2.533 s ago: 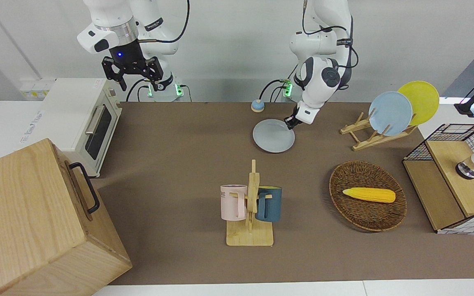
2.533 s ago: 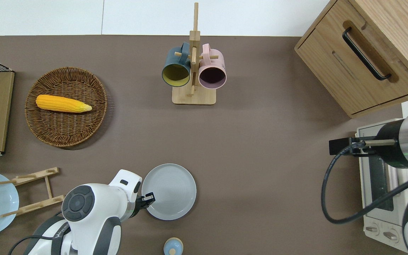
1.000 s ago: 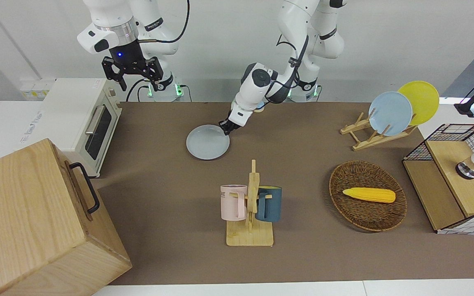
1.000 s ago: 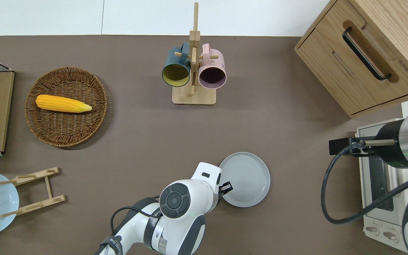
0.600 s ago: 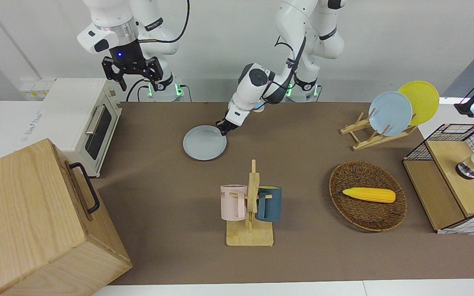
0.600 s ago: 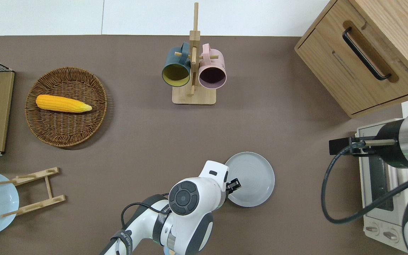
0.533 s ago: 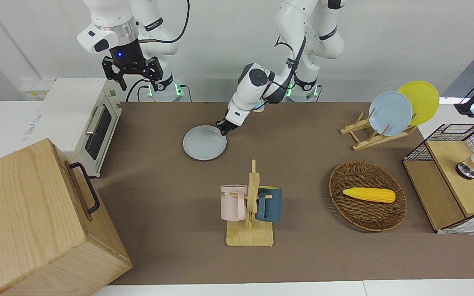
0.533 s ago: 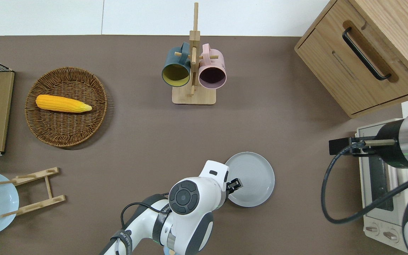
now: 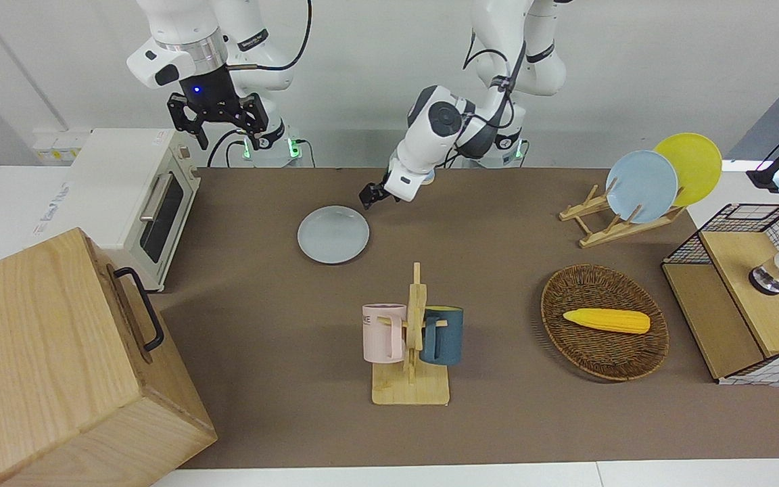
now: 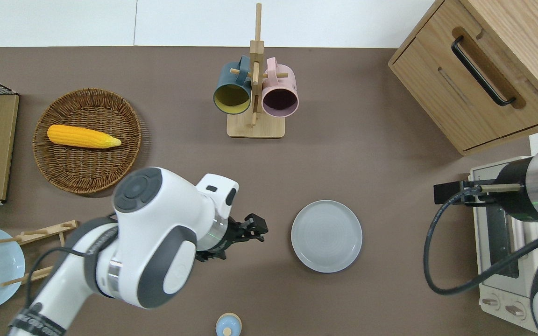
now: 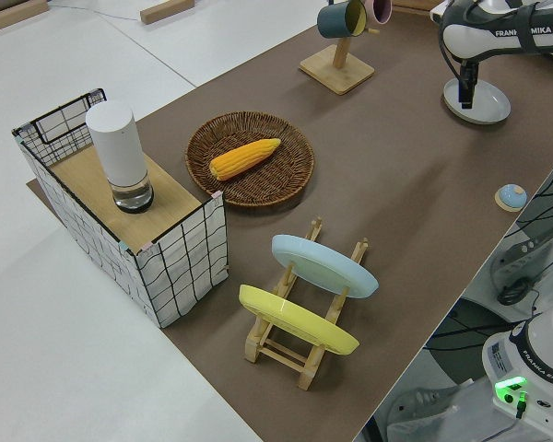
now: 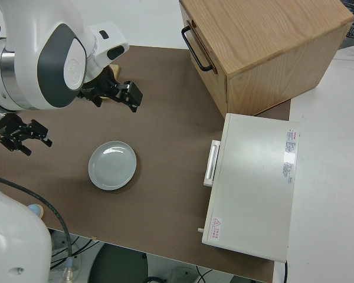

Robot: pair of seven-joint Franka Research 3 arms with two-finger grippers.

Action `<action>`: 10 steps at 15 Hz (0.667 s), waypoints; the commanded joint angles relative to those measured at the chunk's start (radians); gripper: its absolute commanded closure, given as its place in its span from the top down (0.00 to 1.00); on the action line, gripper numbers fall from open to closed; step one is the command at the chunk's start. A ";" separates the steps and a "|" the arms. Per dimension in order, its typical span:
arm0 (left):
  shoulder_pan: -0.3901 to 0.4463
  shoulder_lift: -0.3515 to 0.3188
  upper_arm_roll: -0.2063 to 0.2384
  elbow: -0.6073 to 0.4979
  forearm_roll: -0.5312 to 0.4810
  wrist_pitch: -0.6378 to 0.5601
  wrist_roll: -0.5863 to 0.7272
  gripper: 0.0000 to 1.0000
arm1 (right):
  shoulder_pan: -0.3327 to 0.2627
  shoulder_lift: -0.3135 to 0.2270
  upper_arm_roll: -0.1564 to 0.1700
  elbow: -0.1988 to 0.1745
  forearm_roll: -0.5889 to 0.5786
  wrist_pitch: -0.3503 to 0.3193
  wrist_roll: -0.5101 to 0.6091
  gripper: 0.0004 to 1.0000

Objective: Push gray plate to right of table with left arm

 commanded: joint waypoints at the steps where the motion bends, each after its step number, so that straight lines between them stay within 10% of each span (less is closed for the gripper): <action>1: 0.001 0.006 0.082 0.106 0.143 -0.180 0.054 0.99 | -0.024 -0.027 0.014 -0.027 0.021 0.000 0.010 1.00; 5: 0.004 -0.008 0.205 0.140 0.265 -0.250 0.236 0.99 | -0.024 -0.027 0.014 -0.027 0.021 0.000 0.010 1.00; 10: 0.033 -0.040 0.241 0.187 0.423 -0.254 0.463 0.99 | -0.024 -0.027 0.014 -0.027 0.021 0.000 0.010 1.00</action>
